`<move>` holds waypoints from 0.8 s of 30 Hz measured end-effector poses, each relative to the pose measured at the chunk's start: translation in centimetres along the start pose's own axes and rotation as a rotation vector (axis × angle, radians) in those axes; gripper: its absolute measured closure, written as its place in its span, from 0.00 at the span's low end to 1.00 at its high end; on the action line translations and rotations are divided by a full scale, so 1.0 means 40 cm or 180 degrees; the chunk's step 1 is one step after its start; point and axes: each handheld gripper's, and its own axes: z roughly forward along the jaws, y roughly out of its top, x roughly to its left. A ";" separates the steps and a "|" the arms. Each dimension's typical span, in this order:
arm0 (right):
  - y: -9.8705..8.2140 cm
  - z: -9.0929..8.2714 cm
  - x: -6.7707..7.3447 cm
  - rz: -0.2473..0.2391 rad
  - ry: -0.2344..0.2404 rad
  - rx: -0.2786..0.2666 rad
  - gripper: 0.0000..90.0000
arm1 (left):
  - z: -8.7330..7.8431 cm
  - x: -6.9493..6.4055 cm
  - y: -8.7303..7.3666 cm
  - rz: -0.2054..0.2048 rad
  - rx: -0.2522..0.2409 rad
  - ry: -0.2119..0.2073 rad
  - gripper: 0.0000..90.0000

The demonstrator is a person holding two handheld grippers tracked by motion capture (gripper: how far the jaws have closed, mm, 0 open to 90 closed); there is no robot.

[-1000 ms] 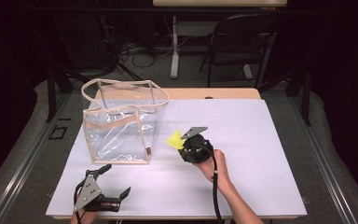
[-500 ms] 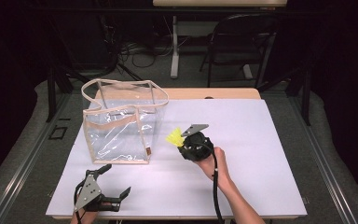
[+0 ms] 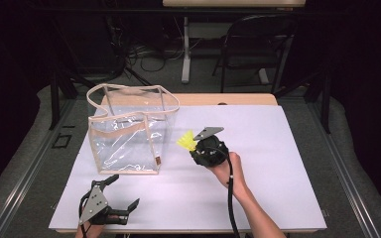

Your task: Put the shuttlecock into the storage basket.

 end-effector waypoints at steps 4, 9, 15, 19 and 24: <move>0.009 -0.006 -0.001 -0.0018 -0.0021 -0.0016 0.72 | 0.000 0.000 0.000 -0.0003 -0.0002 0.0000 0.00; 0.017 -0.014 -0.003 -0.0025 -0.0039 -0.0029 0.72 | -0.001 0.000 0.000 0.0002 0.0000 -0.0001 0.00; 0.024 -0.020 -0.006 -0.0019 -0.0055 -0.0054 0.72 | -0.001 0.000 0.000 0.0005 -0.0001 -0.0008 0.00; 0.029 -0.024 -0.008 -0.0024 -0.0068 -0.0076 0.72 | -0.001 0.000 0.000 0.0005 -0.0001 -0.0008 0.00; 0.038 -0.031 -0.010 -0.0027 -0.0070 -0.0112 0.72 | -0.001 0.000 0.000 0.0005 -0.0003 -0.0011 0.00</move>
